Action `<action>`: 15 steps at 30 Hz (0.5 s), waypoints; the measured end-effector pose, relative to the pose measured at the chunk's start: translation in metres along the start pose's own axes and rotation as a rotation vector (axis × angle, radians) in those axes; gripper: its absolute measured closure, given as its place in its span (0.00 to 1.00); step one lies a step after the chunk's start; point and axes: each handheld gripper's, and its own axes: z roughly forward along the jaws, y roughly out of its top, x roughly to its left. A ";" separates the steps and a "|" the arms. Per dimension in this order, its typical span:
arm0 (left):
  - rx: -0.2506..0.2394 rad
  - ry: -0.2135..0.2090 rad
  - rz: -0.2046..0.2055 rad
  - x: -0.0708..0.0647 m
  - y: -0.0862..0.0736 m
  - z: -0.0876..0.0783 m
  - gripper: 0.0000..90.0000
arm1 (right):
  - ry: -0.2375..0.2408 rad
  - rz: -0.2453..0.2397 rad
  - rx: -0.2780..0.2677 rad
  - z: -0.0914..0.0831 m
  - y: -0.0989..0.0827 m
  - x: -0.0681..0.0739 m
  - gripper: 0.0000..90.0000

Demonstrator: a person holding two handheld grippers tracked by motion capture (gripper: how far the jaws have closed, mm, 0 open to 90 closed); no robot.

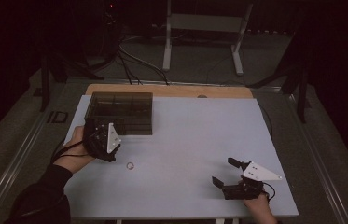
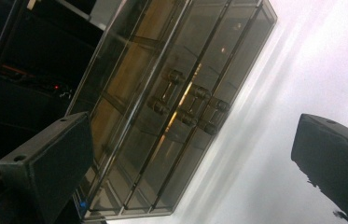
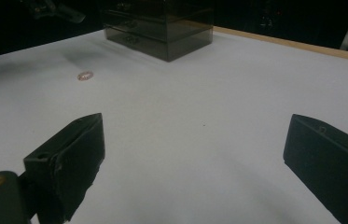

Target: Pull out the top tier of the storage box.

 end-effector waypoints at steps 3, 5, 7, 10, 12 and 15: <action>0.015 0.019 0.023 0.001 0.004 0.003 0.00 | 0.001 0.002 -0.001 0.000 0.000 0.000 0.06; 0.023 0.021 0.035 0.002 0.005 0.004 0.00 | 0.000 0.000 -0.001 0.000 0.000 0.000 0.06; 0.043 0.030 0.051 0.000 0.007 0.006 0.00 | 0.001 -0.001 0.002 0.000 0.000 0.000 0.06; 0.061 0.041 0.103 -0.002 0.009 0.008 0.00 | 0.002 0.004 -0.002 0.000 0.000 0.000 0.06; 0.086 0.021 0.090 -0.003 0.010 0.011 0.00 | 0.002 0.006 0.002 0.001 0.000 0.000 0.06; 0.112 0.047 0.125 -0.007 0.011 0.015 0.01 | 0.004 0.010 -0.003 0.001 0.000 0.000 0.06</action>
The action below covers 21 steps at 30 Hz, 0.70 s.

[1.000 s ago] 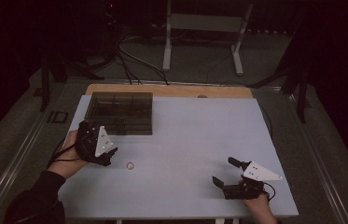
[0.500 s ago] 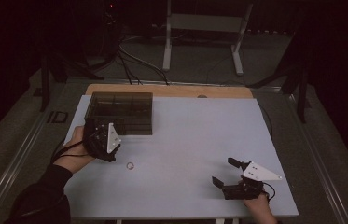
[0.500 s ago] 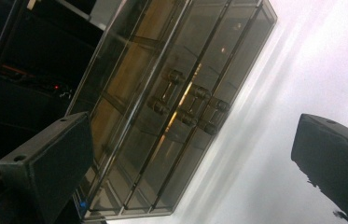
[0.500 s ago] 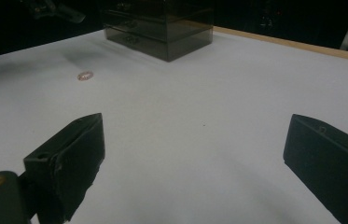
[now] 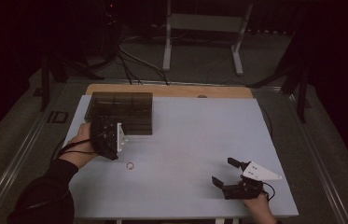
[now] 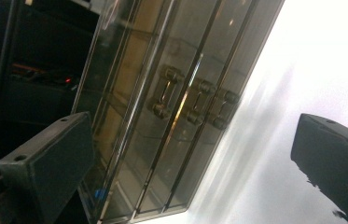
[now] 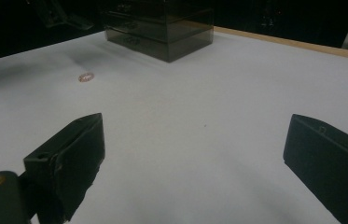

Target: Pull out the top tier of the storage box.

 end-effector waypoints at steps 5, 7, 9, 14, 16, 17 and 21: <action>0.035 0.067 0.042 -0.010 0.002 0.007 0.05 | -0.002 -0.001 0.002 0.000 0.000 0.000 0.06; 0.040 0.095 0.056 -0.013 0.003 0.009 0.06 | -0.005 -0.002 0.004 0.001 -0.001 0.000 0.06; 0.051 0.108 0.090 -0.018 0.004 0.011 0.09 | -0.004 -0.006 0.011 0.001 -0.001 0.001 0.06; 0.102 0.204 0.171 -0.028 0.004 0.018 0.18 | 0.000 -0.004 0.007 0.001 -0.001 0.001 0.06; 0.109 0.254 0.185 -0.033 0.003 0.021 0.26 | 0.001 -0.006 0.007 0.001 -0.001 0.001 0.06; 0.109 0.254 0.185 -0.033 0.003 0.021 0.30 | 0.001 -0.006 0.007 0.001 -0.001 0.001 0.06; 0.119 0.301 0.200 -0.037 0.003 0.026 0.47 | 0.004 -0.008 0.010 0.001 -0.001 0.001 0.06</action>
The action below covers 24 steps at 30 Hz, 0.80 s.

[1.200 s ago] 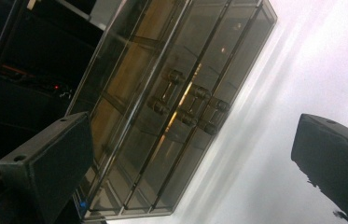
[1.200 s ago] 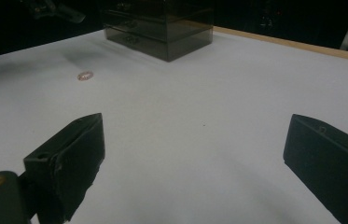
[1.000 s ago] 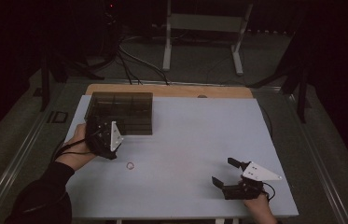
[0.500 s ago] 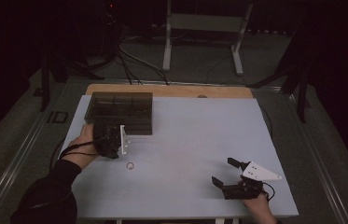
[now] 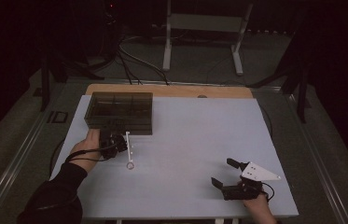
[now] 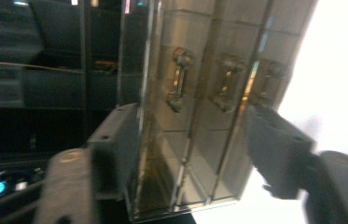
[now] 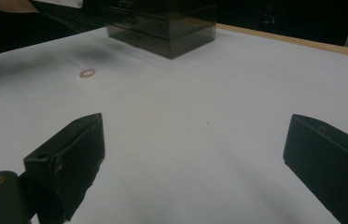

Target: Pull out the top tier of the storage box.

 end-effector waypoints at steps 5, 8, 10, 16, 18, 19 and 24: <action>-0.006 0.032 0.005 -0.001 0.003 0.002 0.58 | 0.004 -0.001 0.002 0.001 0.000 0.000 0.06; -0.002 0.043 0.032 -0.004 0.005 0.005 0.65 | 0.008 0.002 -0.004 0.000 0.000 0.000 0.06; 0.010 0.060 0.049 -0.006 0.005 0.008 0.68 | 0.015 0.001 -0.004 0.000 0.000 0.001 0.06; 0.023 0.077 0.039 -0.005 0.004 0.015 0.72 | 0.018 -0.004 -0.007 0.000 0.000 0.001 0.06; 0.024 0.074 0.042 -0.006 0.004 0.016 0.74 | 0.017 -0.005 -0.005 0.000 0.000 0.001 0.06; 0.022 0.080 0.056 -0.007 0.004 0.018 0.74 | 0.018 -0.004 -0.004 0.000 0.000 0.001 0.06; 0.024 0.103 0.079 -0.008 0.006 0.018 0.84 | 0.024 0.002 -0.016 -0.001 0.001 0.000 0.06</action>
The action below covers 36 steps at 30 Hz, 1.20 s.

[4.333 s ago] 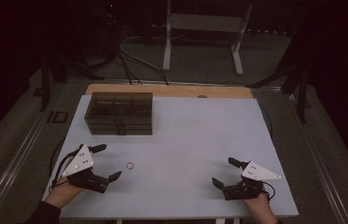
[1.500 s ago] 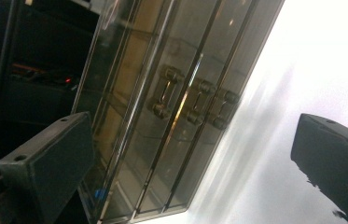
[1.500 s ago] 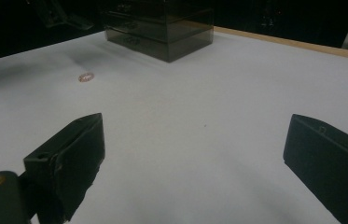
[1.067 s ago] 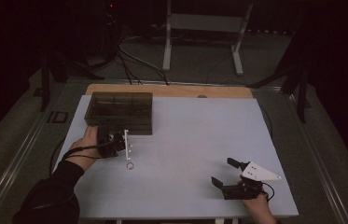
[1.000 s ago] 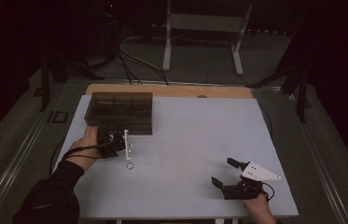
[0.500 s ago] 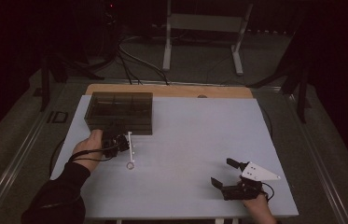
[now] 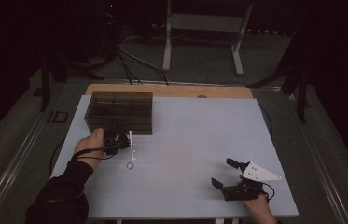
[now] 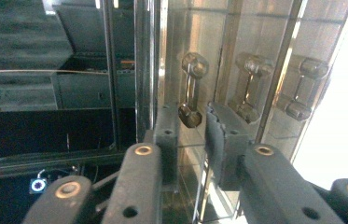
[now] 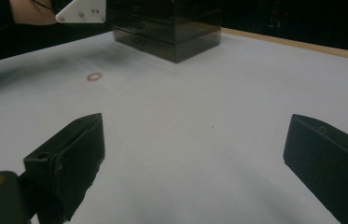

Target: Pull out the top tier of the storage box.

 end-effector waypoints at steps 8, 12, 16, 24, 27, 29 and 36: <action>0.011 0.018 -0.005 -0.002 0.003 0.000 0.89 | -0.006 0.007 -0.001 0.000 0.000 -0.001 0.06; 0.013 0.021 -0.011 -0.002 0.003 0.000 0.89 | -0.007 0.006 0.006 0.001 0.000 -0.001 0.06; 0.022 0.023 -0.015 -0.001 0.004 -0.002 0.90 | -0.006 0.002 0.013 0.001 -0.001 -0.001 0.06; 0.008 0.026 -0.010 -0.005 0.002 -0.011 0.90 | -0.006 0.004 0.010 0.002 0.000 -0.002 0.06; 0.011 0.019 -0.007 -0.005 0.001 -0.015 0.90 | -0.006 0.002 0.014 0.002 0.000 -0.002 0.06; 0.011 0.016 -0.012 -0.006 0.000 -0.017 0.90 | -0.005 0.004 0.012 0.002 0.000 -0.002 0.06; -0.001 0.009 -0.022 -0.007 -0.002 -0.025 0.90 | -0.008 0.005 0.010 0.002 0.000 -0.002 0.06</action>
